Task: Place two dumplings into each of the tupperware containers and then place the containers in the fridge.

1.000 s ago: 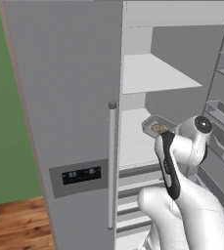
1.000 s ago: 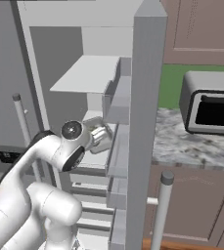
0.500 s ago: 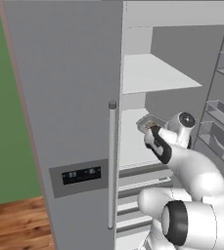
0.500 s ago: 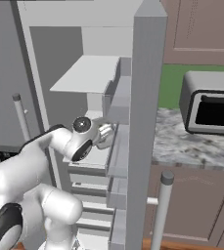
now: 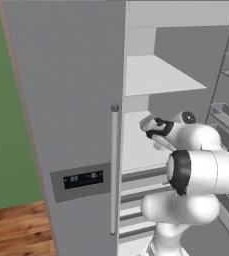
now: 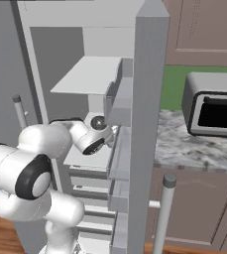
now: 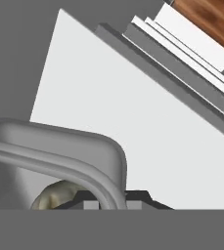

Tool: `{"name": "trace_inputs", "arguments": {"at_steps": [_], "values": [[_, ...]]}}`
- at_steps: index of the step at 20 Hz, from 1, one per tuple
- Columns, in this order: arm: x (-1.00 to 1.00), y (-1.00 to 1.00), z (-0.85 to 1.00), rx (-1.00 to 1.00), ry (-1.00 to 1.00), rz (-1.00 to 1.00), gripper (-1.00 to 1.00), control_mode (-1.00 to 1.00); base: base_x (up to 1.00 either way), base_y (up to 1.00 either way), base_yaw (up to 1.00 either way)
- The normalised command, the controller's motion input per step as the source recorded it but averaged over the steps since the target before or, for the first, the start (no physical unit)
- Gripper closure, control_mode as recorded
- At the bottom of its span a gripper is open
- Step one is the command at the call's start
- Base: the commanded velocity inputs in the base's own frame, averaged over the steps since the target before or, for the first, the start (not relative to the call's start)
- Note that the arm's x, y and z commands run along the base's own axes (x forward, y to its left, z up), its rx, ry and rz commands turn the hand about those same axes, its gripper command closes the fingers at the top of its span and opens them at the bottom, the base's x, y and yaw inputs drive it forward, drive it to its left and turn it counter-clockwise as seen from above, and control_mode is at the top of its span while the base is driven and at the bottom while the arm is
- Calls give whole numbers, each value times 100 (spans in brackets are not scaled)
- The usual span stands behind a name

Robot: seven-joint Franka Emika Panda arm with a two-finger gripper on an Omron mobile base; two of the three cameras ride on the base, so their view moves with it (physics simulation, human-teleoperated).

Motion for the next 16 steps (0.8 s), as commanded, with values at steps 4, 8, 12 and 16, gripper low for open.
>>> {"name": "trace_inputs", "arguments": {"at_steps": [4,8,12,16], "values": [[62,0,-41,0,8,1,100,-100,0,0,0],[52,-8,-41,0,4,0,100,-100,0,0,0],[42,-8,-40,0,0,0,100,-100,0,0,0],[29,-3,-43,0,0,0,100,-100,0,0,0]]}}
